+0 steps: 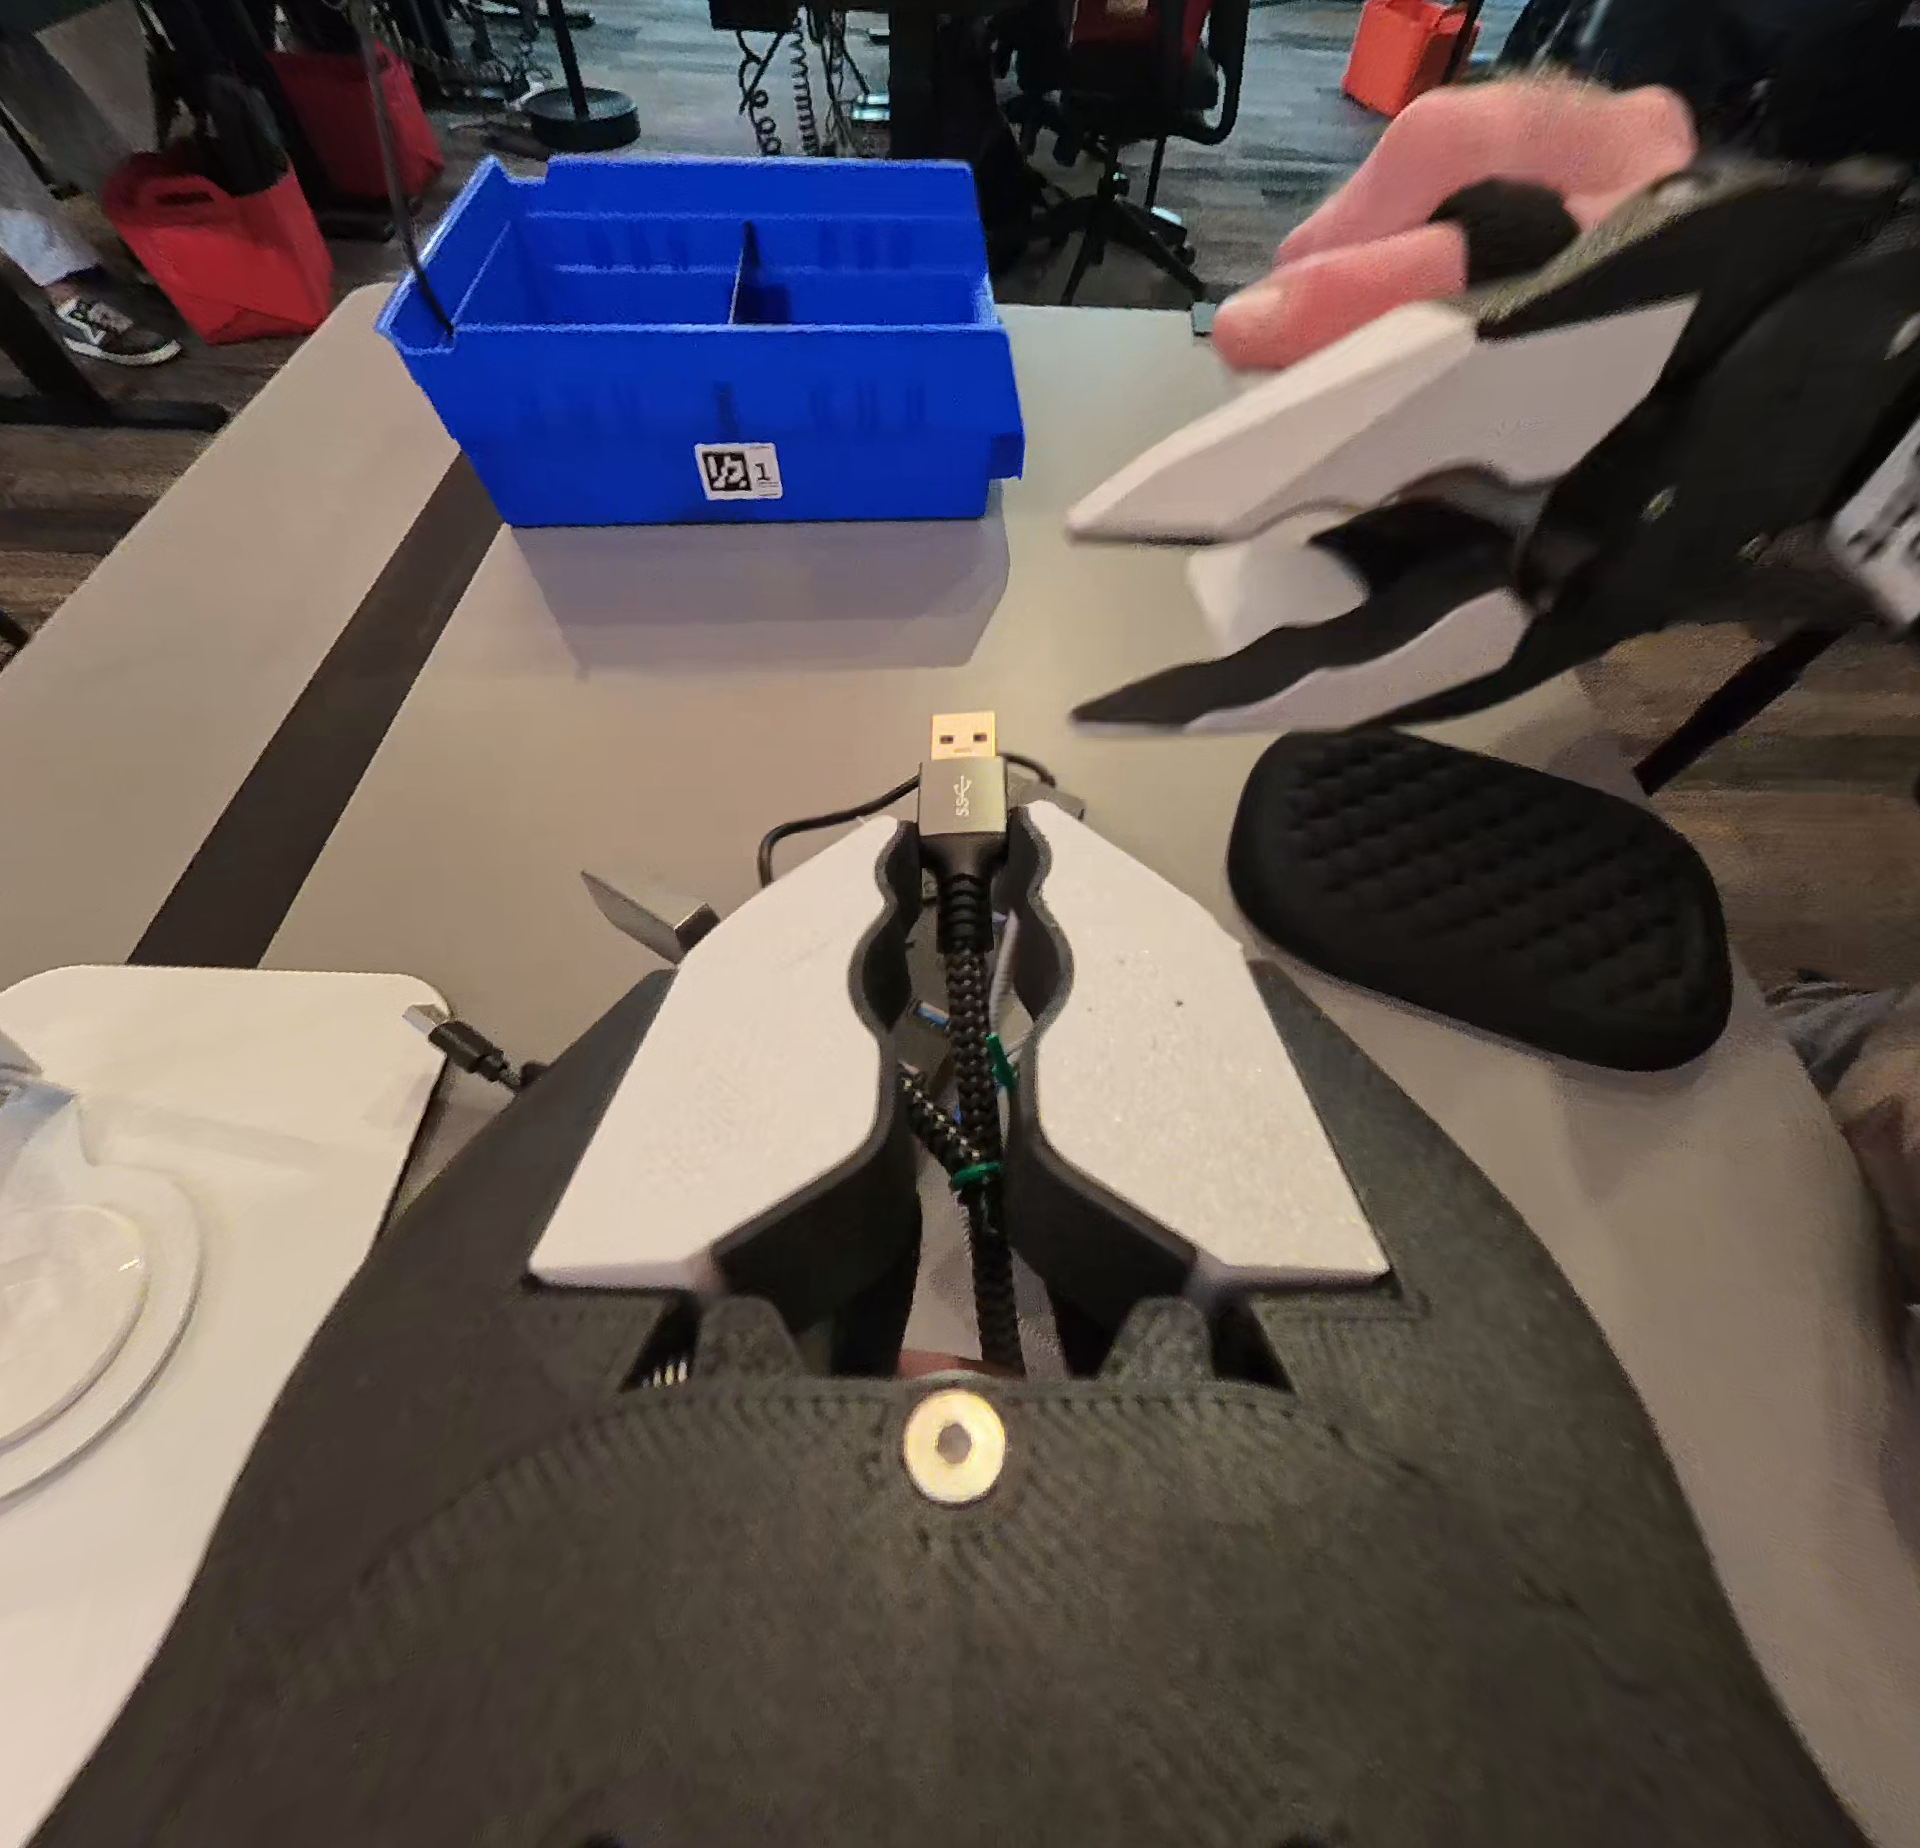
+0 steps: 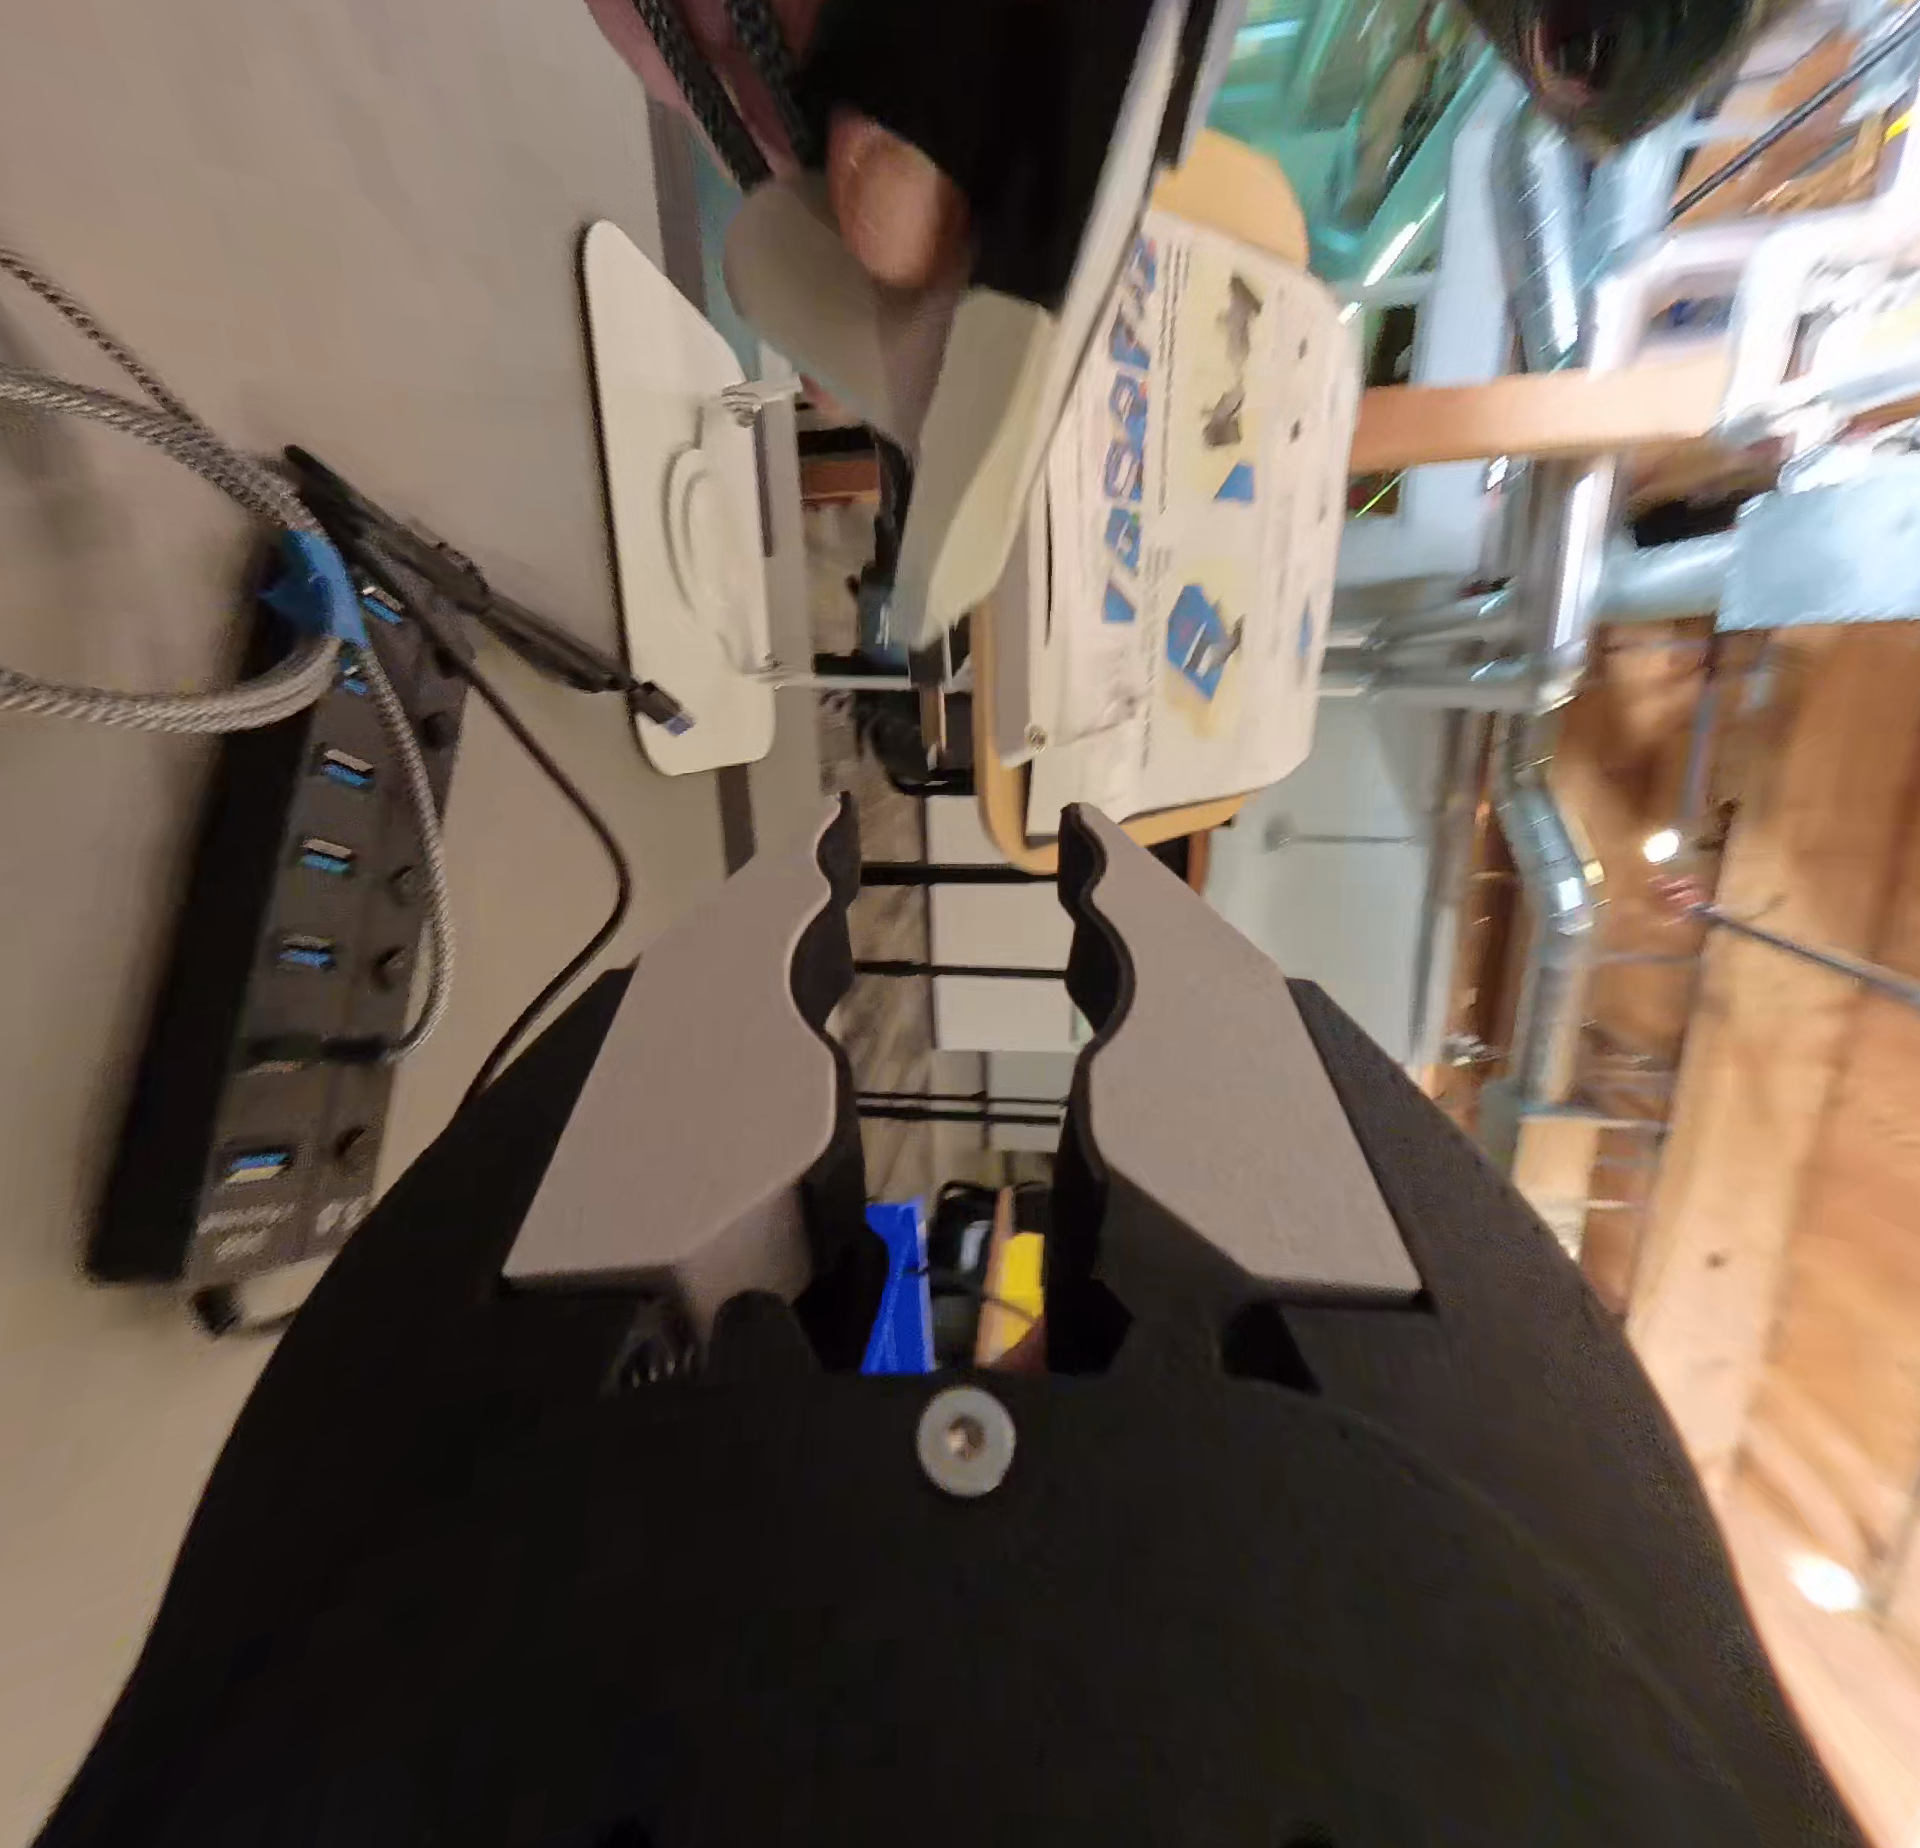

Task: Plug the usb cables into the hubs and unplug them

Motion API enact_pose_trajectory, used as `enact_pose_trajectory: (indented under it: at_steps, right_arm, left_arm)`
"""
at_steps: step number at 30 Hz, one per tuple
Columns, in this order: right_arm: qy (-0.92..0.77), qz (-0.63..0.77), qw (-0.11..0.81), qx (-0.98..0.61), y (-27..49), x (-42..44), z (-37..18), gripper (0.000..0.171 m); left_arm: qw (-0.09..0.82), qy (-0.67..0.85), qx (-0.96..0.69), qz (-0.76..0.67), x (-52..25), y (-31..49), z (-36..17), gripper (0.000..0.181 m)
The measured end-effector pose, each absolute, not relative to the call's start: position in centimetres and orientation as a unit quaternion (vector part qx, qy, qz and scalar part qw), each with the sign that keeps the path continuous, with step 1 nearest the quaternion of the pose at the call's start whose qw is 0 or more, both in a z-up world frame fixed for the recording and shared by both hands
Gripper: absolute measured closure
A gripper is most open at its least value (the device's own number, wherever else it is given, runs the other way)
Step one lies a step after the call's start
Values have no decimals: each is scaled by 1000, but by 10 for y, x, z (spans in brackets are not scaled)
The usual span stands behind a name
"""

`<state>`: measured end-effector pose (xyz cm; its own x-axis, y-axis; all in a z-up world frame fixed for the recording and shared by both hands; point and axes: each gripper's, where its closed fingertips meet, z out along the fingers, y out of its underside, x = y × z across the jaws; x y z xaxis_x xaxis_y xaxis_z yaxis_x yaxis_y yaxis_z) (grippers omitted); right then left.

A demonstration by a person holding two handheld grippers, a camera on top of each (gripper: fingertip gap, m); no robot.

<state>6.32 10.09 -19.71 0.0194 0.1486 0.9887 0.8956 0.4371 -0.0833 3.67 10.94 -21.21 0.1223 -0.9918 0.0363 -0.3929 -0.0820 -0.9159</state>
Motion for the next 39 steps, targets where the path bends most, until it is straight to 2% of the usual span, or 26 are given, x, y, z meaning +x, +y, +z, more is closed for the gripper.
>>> enact_pose_trajectory:
  at_steps: [2, 6, 11, 12, 19, 23, 36, 39]
  right_arm:
    - [-628, -344, 582, -386, 106, 50, -198, 139]
    - [-620, -368, 595, -356, 113, 43, -196, 164]
    - [-620, -372, 603, -337, 117, 37, -196, 159]
    - [-623, -372, 600, -338, 118, 36, -196, 164]
    - [-600, -326, 620, -387, 121, 40, -191, 165]
    - [-544, -281, 655, -444, 126, 47, -176, 165]
    - [-453, -232, 703, -496, 128, 47, -162, 164]
    - [-432, -224, 709, -510, 131, 50, -162, 164]
  left_arm:
    - [396, 543, -633, -385, 41, 105, -209, 165]
    - [397, 540, -631, -391, 45, 101, -205, 165]
    - [393, 542, -628, -396, 45, 97, -200, 165]
    - [392, 545, -630, -391, 46, 96, -202, 165]
    - [416, 536, -625, -387, 50, 98, -196, 165]
    - [459, 514, -607, -397, 47, 104, -179, 154]
    - [524, 437, -558, -472, 53, 109, -155, 165]
    - [517, 418, -566, -487, 56, 111, -156, 160]
